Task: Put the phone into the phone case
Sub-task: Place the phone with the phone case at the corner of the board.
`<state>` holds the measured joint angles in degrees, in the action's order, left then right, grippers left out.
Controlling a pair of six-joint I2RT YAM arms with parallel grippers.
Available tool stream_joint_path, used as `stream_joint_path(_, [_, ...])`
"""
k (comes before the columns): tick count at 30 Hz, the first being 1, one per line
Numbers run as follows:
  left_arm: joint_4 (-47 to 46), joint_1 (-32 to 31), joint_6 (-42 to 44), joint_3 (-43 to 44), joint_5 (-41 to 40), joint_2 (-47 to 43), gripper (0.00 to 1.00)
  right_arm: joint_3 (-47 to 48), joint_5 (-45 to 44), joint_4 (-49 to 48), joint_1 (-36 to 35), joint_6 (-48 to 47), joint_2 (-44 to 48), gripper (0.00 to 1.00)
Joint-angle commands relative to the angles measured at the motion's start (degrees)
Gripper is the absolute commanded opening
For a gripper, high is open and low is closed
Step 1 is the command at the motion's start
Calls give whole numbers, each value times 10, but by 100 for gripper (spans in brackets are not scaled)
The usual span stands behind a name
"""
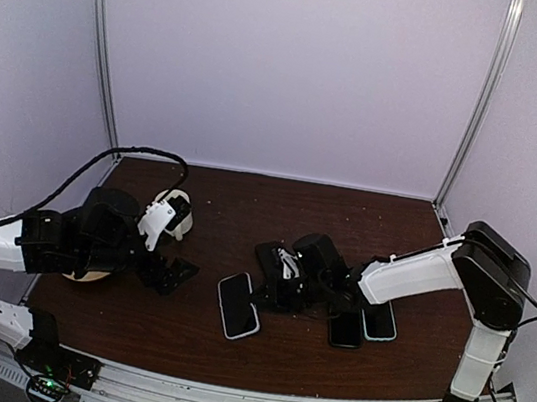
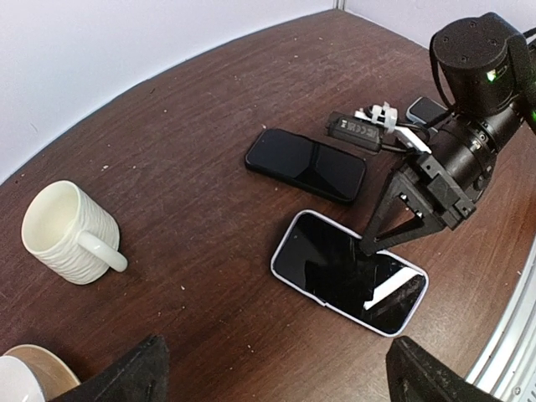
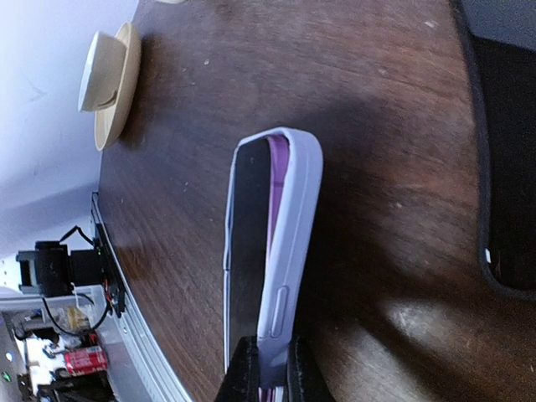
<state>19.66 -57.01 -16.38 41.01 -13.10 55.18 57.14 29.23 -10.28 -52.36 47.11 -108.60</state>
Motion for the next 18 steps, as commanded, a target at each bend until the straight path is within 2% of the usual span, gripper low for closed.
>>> stream_joint_path(1, [-11, 8, -3, 15, -7, -2, 94, -58, -73, -44, -4, 88, 15, 0])
stream_joint_path(6, [-13, 15, -10, 18, 2, 5, 94, -84, -126, -55, -35, 128, 21, 0])
stream_joint_path(9, [-13, 18, -13, 17, 7, 6, 94, -82, -137, -61, -48, 144, 8, 5])
stream_joint_path(13, [-9, 20, -12, 18, 6, 3, 94, -94, -166, -68, -58, 164, 12, 18])
stream_joint_path(15, [-8, 20, -12, 16, 6, -1, 94, -98, -180, -55, -64, 166, 18, 21])
stream_joint_path(18, [-12, 21, -13, 15, 6, -2, 94, -88, -186, -15, -70, 146, 29, 31])
